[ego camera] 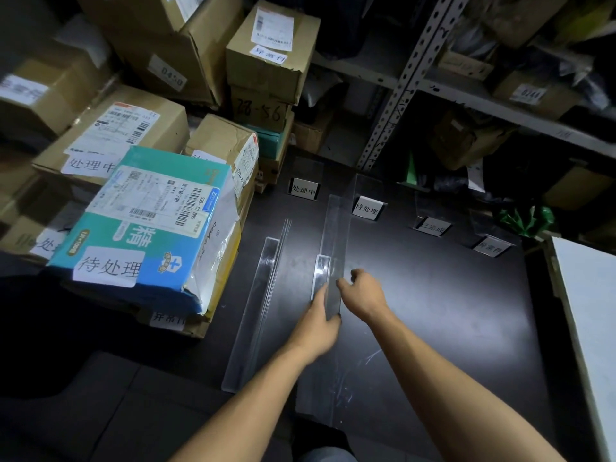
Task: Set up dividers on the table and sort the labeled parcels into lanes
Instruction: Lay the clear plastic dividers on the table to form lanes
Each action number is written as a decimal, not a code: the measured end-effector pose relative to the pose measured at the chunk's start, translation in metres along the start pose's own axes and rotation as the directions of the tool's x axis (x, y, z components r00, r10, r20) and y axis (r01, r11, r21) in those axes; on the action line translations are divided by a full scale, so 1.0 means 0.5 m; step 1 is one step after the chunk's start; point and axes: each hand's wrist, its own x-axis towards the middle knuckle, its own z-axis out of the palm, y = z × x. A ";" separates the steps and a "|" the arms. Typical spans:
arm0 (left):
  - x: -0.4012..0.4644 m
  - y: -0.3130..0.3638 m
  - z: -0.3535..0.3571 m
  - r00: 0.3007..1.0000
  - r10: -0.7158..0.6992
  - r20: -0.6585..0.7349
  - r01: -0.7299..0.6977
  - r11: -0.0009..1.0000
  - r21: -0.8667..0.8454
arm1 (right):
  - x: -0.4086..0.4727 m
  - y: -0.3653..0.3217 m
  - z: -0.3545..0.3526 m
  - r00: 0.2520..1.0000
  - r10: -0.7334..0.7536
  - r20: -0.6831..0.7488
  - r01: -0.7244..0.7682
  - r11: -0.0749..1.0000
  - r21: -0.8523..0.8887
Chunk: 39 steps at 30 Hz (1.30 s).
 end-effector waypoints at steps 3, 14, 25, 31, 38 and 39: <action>-0.011 0.016 -0.049 0.952 0.203 -0.228 -0.202 0.979 0.029 | -0.021 -0.032 0.005 0.948 -0.172 -0.267 0.206 0.973 0.105; -0.020 -0.081 -0.176 0.984 -0.141 -0.113 0.155 0.979 0.129 | -0.078 -0.160 0.138 0.913 -0.226 0.340 0.132 0.951 0.280; -0.064 -0.004 -0.212 0.956 -0.030 -0.292 0.099 0.969 0.227 | -0.067 -0.153 0.151 0.929 -0.193 0.315 0.054 0.914 0.401; -0.072 0.096 -0.230 0.912 0.174 -0.371 -0.046 0.944 0.328 | -0.048 -0.167 0.082 0.953 -0.232 0.198 0.131 0.898 0.421; -0.057 0.240 -0.156 0.849 0.376 -0.372 -0.249 0.904 0.348 | -0.050 -0.196 -0.191 0.944 -0.323 -0.075 0.277 0.645 0.712; -0.051 0.262 -0.134 0.842 0.404 -0.357 -0.284 0.895 0.344 | -0.052 -0.186 -0.225 0.938 -0.334 -0.087 0.294 0.639 0.711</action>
